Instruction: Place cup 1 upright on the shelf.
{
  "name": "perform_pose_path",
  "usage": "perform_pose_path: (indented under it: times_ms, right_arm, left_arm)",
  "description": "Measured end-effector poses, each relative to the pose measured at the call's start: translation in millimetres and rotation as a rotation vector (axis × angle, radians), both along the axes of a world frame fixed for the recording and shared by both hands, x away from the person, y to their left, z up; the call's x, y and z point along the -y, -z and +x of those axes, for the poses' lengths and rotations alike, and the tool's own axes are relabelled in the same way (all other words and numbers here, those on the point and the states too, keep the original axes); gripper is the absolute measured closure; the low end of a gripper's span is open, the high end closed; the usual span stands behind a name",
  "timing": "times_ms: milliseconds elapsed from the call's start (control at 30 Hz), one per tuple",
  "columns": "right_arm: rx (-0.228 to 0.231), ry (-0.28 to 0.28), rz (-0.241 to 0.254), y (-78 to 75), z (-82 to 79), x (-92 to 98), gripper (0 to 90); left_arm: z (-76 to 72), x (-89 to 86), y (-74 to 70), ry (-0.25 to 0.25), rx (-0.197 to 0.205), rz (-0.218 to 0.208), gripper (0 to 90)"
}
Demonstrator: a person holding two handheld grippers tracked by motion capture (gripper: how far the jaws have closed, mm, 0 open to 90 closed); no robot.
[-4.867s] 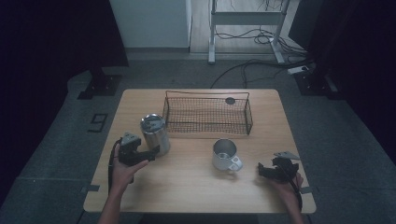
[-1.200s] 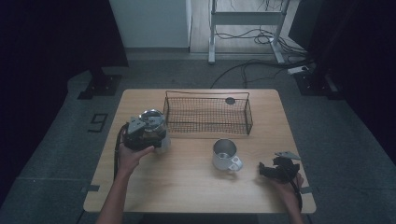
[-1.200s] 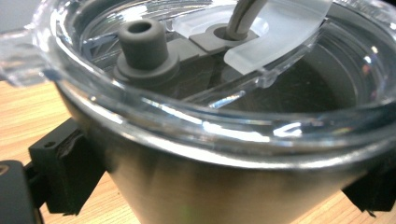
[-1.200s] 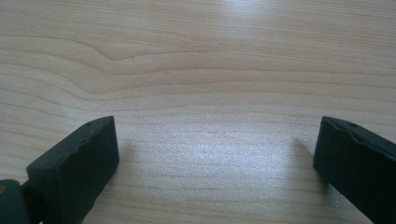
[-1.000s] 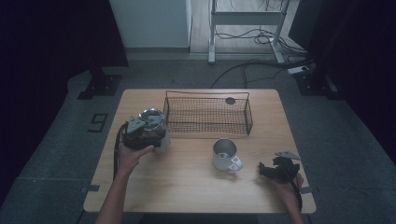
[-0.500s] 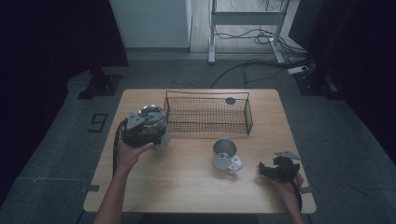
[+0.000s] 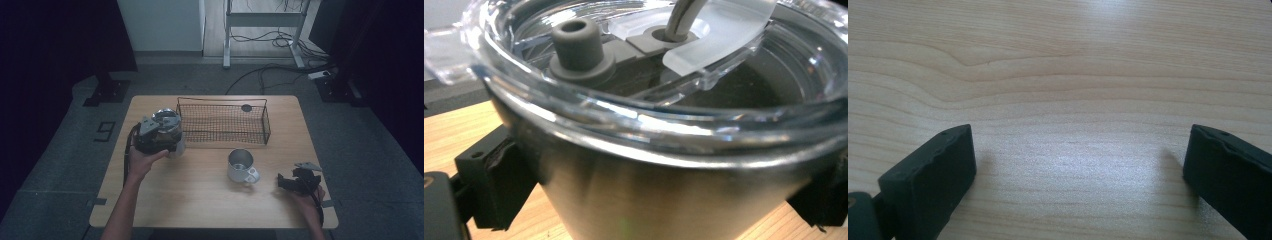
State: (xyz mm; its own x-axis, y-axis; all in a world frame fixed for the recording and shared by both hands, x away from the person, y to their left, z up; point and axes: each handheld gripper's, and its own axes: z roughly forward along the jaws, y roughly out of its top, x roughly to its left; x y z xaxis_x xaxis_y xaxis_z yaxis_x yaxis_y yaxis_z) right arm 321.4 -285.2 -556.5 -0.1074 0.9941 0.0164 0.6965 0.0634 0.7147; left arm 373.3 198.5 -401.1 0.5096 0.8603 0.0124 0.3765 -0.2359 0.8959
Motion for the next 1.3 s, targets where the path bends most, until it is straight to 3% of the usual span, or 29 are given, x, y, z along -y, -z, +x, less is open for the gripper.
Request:
perform_pose_path:
  times_ms: [1300]
  right_arm:
    - [-0.003,0.0,0.0,-0.2,0.0,0.1,0.4]
  left_arm:
    - [19.2,31.2,-15.0,0.044,0.015,-0.011,4.1]
